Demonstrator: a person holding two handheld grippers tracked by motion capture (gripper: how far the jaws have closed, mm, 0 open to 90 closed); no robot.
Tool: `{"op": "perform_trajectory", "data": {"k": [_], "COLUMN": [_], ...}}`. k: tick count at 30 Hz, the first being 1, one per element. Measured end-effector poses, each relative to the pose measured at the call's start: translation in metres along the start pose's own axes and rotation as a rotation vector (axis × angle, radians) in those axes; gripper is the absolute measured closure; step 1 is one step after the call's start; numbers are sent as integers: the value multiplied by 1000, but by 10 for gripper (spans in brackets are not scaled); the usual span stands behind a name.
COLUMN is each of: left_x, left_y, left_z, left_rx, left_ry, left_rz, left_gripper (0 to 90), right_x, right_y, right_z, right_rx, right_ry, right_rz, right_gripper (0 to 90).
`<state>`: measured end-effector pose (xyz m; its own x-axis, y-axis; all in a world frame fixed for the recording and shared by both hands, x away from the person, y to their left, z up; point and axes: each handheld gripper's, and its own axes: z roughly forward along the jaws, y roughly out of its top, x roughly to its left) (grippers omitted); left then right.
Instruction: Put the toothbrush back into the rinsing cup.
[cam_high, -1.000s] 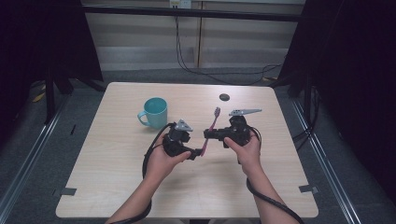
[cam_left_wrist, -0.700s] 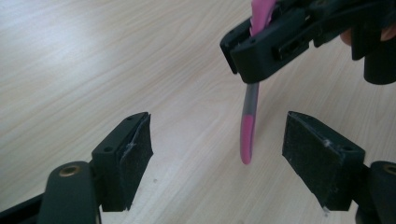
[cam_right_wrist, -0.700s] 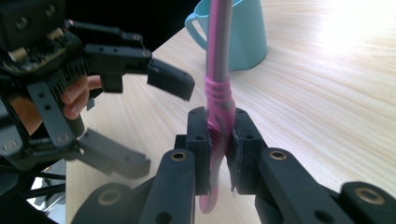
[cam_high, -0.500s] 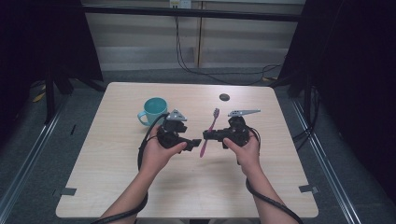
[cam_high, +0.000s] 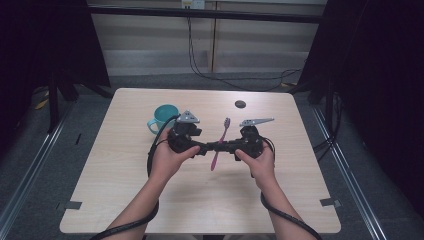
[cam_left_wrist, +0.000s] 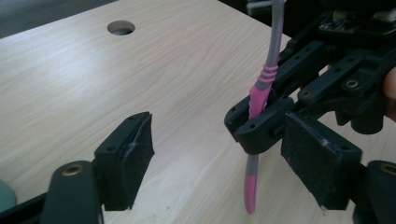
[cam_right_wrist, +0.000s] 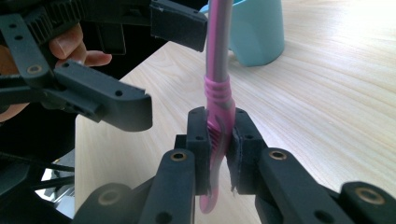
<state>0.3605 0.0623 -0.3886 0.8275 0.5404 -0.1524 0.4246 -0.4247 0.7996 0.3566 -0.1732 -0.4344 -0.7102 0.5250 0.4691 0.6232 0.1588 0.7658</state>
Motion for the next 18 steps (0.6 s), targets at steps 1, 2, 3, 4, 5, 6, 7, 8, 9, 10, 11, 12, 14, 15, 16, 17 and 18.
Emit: {"op": "perform_trajectory", "data": {"k": [1, 2, 3, 4, 5, 6, 7, 8, 9, 10, 11, 12, 14, 15, 16, 17, 18], "left_x": [-1, -1, -1, -1, -2, -2, -3, -3, -3, -3, -4, -4, -6, -6, -7, -8, -8], "left_y": [2, 2, 3, 4, 6, 6, 8, 8, 8, 9, 10, 10, 11, 12, 12, 13, 13], "left_z": [0, 0, 0, 0, 1, 1, 1, 1, 2, 2, 3, 3, 5, 5, 6, 8, 8], "left_rx": [-3, -3, -5, -6, -12, -12, -9, -9, -18, -20, -19, -19, -20, -12, -13, -19, -19], "left_ry": [-2, -2, -7, -11, -12, -12, -17, -17, -25, -28, -39, -39, -47, -52, -57, -75, -75], "left_rz": [2, 2, 5, 8, 7, 7, 6, 6, -1, -3, 5, 5, 6, 11, 12, 9, 9], "left_gripper": [267, 272, 272, 279, 285, 287, 296, 300, 300, 304, 321, 343, 349, 359, 387, 403, 410], "right_x": [0, 0, 1, 1, 1, 1, 2, 2, 2, 3, 3, 3, 4, 4, 5, 5, 5], "right_y": [0, 0, 0, 0, 0, 0, 0, 0, 0, 0, 0, 0, 0, 1, 1, 1, 1], "right_z": [1, 1, 1, 1, 2, 2, 2, 2, 2, 2, 3, 3, 4, 4, 4, 5, 5], "right_rx": [-3, -3, -5, -4, 6, 6, 5, 5, 3, 4, 8, 8, 6, 6, 7, 12, 12], "right_ry": [10, 10, 15, 19, 18, 18, 20, 20, 22, 25, 27, 27, 31, 33, 33, 35, 35], "right_rz": [4, 4, 2, 1, -5, -5, -5, -5, -5, -2, -6, -6, -7, -7, -10, -10, -10], "right_gripper": [806, 806, 805, 806, 806, 806, 806, 806, 805, 806, 805, 805, 806, 806, 805, 806, 806]}}
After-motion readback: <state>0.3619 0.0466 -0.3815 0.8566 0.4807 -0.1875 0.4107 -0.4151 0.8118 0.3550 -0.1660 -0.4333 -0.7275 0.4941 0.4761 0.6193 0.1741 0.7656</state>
